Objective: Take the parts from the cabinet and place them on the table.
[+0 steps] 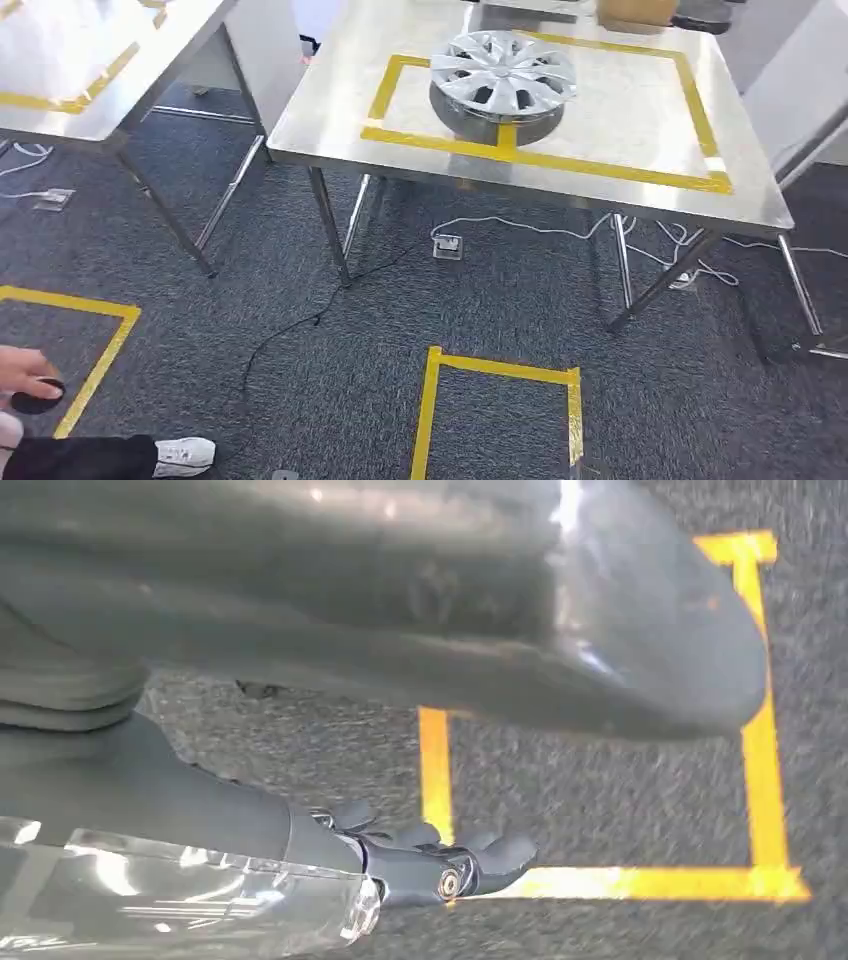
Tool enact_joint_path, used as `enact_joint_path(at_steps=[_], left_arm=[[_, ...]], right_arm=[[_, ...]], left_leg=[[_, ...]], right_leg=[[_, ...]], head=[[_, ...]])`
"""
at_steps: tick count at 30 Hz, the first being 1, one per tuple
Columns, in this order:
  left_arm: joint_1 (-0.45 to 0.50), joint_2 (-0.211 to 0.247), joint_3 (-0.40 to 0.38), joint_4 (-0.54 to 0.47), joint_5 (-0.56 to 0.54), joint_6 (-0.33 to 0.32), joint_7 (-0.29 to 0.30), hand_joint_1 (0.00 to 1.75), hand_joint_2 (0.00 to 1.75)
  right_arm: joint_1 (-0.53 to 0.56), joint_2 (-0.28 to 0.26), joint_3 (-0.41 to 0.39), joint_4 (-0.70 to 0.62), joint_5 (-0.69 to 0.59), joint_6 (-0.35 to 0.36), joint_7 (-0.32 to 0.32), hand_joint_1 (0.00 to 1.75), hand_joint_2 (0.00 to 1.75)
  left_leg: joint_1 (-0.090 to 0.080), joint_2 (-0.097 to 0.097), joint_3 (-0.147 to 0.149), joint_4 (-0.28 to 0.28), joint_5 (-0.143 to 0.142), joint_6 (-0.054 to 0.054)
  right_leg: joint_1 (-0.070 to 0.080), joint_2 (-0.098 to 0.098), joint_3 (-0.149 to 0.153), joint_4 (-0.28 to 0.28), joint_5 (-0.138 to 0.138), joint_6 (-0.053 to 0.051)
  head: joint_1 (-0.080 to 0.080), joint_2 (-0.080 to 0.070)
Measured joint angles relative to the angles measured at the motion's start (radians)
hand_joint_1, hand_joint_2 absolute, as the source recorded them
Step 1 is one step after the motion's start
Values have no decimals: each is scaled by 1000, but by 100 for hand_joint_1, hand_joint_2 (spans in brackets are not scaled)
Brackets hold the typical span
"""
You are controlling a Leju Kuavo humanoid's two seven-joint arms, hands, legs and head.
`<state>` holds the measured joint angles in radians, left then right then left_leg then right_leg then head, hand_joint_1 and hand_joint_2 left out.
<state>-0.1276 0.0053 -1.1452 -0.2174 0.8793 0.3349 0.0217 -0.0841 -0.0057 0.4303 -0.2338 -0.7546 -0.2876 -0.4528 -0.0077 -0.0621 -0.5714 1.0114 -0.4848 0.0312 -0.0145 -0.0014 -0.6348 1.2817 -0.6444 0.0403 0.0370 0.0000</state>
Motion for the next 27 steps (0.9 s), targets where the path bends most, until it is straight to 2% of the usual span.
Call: enact_joint_path(at_steps=[2,3,4,5,7,8,9,10,11,12,13,14,15,16,17,18,19,20,21,22,23,24,25,26,27], left_arm=[[0,0,0,0,0,0,0,0,0],[0,-1,0,0,0,0,0,0,0],[-1,-3,0,0,0,0,0,0,0],[-1,-3,0,0,0,0,0,0,0],[3,-3,0,0,0,0,0,0,0],[4,-3,0,0,0,0,0,0,0],[5,-1,0,0,0,1,1,0,0],[3,0,0,0,0,1,1,0,0],[-2,1,0,0,0,1,0,0,0],[-4,1,0,0,0,0,0,0,0],[-3,1,0,0,0,0,-1,0,0],[-2,1,0,0,0,0,-1,0,0],[1,2,0,0,0,0,0,0,0],[1,3,0,0,0,0,0,0,0],[1,4,0,0,0,1,0,0,0],[0,4,0,0,0,1,-1,0,0],[-2,2,0,-1,0,1,-1,0,0],[-4,4,0,0,-1,1,-1,0,0],[-3,3,0,-1,-1,1,-1,0,0],[-1,2,0,-1,-1,1,-1,0,0],[-1,2,0,0,-1,1,-1,0,0],[-2,3,0,0,-1,1,-1,0,0],[-2,3,0,0,-1,1,-1,0,0],[-5,2,0,0,-1,1,-1,0,0],[-6,1,0,0,-2,1,-1,0,0]], right_arm=[[-6,0,2,1,0,0,0,0,0],[-7,0,3,1,0,0,0,0,0],[-7,-2,3,1,0,0,0,0,0],[-6,-2,4,1,1,0,0,0,0],[-13,-3,9,2,0,0,0,0,0],[-12,-2,11,2,0,0,0,0,0],[-15,2,11,2,0,0,0,0,0],[-15,0,11,2,0,0,0,0,0],[-11,1,12,2,0,0,0,0,0],[-7,1,13,3,0,0,0,0,0],[-5,1,13,3,-2,0,0,0,0],[-4,1,14,4,-2,0,0,0,0],[-5,1,17,4,-2,0,0,0,0],[-6,2,19,4,-2,0,0,0,0],[-7,2,19,4,-3,0,0,0,0],[-8,2,19,4,-3,0,0,0,0],[-8,1,20,4,-3,0,0,0,0],[-10,1,20,4,-3,0,0,0,0],[-11,1,20,4,-4,0,0,0,0],[-11,1,20,4,-6,0,0,0,0],[-11,1,20,4,-8,0,0,0,0],[-12,1,20,4,-8,-1,0,0,0],[-12,1,20,4,-8,-2,0,0,0],[-10,1,21,4,-9,-2,0,0,0],[-6,0,21,4,-10,-3,0,0,0]], left_leg=[[-5,-28,5,0,0,0],[-5,-39,7,0,-1,-1],[-7,-47,4,2,-2,-3],[-4,-57,-2,4,-2,-6],[4,-69,-9,0,3,-19],[-1,-82,-11,-1,4,-26],[-3,-15,-12,10,-8,-25],[-6,66,-30,42,-36,-35],[1,77,-65,110,-76,-43],[8,76,-104,184,-110,-50],[15,72,-143,256,-134,-57],[21,68,-164,290,-136,-63],[26,68,-160,278,-114,-68],[29,70,-133,227,-74,-73],[31,83,-87,144,-27,-77],[31,126,-36,55,12,-80],[16,188,-22,28,-15,-81],[19,176,-23,23,-8,-57],[17,164,-25,26,-12,-43],[14,152,-26,27,-15,-36],[13,135,-27,27,-14,-29],[17,120,-26,24,-10,-22],[17,106,-26,24,-9,-18],[16,92,-26,24,-8,-13],[13,76,-26,24,-8,-9]], right_leg=[[4,15,50,-149,105,-18],[9,44,81,-238,153,-30],[7,83,92,-264,146,-43],[7,82,99,-289,144,-42],[12,71,100,-289,143,-43],[7,60,104,-302,149,-46],[2,48,111,-315,158,-46],[4,40,116,-322,158,-50],[4,24,118,-322,157,-51],[4,10,119,-321,155,-50],[3,-7,120,-321,152,-49],[2,-21,121,-321,149,-46],[-1,-32,124,-320,146,-43],[-4,-45,128,-319,142,-37],[-8,-56,133,-315,136,-30],[-10,-66,139,-309,128,-22],[-4,-72,141,-305,121,-12],[0,-81,141,-297,113,-5],[1,-90,146,-300,112,-2],[-1,-99,153,-305,111,0],[-3,-112,157,-306,108,5],[-8,-89,157,-301,96,16],[-11,-44,147,-270,67,16],[-10,-20,120,-205,27,15],[-8,-10,81,-116,-15,13]], head=[[7,0],[8,0],[4,0],[2,0],[8,0],[8,0],[9,0],[-6,0],[-16,0],[-20,0],[-24,0],[-28,0],[-30,0],[-33,0],[-37,0],[-41,0],[-48,0],[-53,0],[-41,0],[-34,0],[-37,0],[-36,0],[-30,0],[-28,0],[-26,0]])
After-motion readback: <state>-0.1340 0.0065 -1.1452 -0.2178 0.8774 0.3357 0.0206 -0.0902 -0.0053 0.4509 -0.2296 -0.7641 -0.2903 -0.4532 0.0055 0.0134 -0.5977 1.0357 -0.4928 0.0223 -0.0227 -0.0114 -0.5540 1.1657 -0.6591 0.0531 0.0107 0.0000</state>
